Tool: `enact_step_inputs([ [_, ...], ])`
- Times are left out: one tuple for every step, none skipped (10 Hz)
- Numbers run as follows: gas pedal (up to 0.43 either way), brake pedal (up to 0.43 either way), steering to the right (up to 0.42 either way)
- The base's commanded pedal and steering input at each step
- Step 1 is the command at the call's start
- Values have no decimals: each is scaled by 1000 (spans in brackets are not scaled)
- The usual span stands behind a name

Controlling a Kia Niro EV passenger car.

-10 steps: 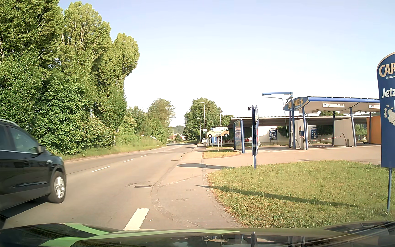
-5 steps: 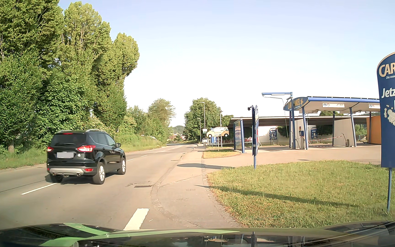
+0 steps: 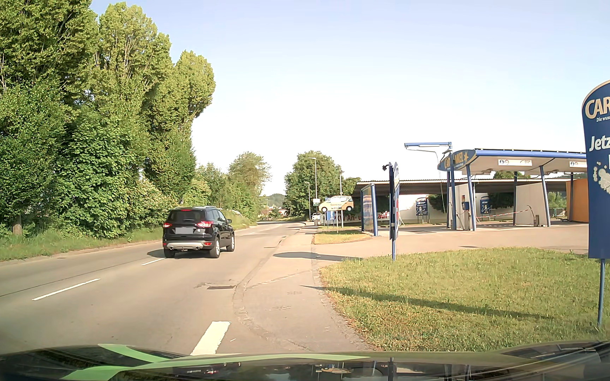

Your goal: Follow the waypoints while adhering to traffic rules and regulations

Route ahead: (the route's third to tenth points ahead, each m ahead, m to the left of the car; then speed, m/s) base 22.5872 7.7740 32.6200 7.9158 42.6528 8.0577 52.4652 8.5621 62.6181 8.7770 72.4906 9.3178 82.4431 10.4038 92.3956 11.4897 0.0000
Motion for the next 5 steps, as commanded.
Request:
enact_step_inputs([
  [0,299,-7],
  [0,299,-7],
  [0,299,-7],
  [0,299,-7],
  [0,299,-7],
])
